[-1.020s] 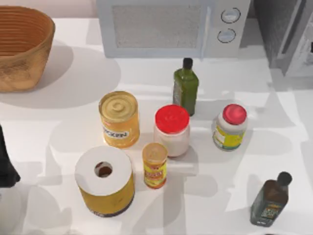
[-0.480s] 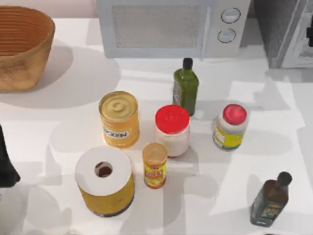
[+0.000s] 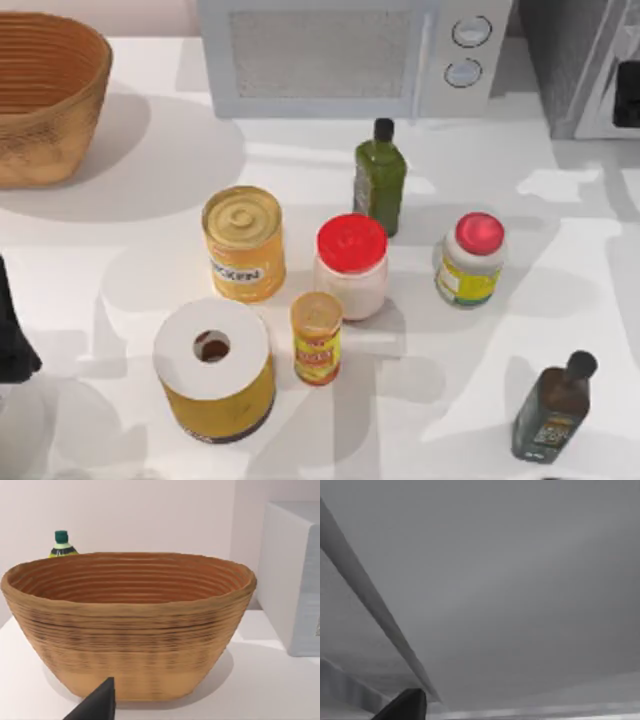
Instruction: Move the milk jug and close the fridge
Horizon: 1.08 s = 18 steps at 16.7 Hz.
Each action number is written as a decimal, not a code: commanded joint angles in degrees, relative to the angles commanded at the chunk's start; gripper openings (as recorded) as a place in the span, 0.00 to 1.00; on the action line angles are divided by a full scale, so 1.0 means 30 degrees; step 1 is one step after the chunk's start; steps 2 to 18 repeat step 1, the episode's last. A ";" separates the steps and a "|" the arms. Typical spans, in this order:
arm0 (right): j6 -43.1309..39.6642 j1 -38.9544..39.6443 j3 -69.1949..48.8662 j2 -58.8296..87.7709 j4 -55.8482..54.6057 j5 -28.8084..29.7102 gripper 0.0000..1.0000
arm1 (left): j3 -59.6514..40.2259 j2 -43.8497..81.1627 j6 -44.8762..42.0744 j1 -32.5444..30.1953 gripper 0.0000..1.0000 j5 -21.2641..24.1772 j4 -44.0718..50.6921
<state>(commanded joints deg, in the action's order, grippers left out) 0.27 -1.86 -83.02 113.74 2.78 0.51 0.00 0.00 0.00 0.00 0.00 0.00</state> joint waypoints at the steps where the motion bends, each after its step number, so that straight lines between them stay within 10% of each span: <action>1: 0.0000 0.0000 -0.0028 0.0021 0.0006 0.0000 1.00 | 0.0000 0.0000 0.0000 0.0000 1.00 0.0000 0.0000; 18: 0.0000 0.0000 -0.0028 0.0021 0.0006 0.0000 1.00 | 0.0000 0.0000 0.0000 0.0000 1.00 0.0000 0.0000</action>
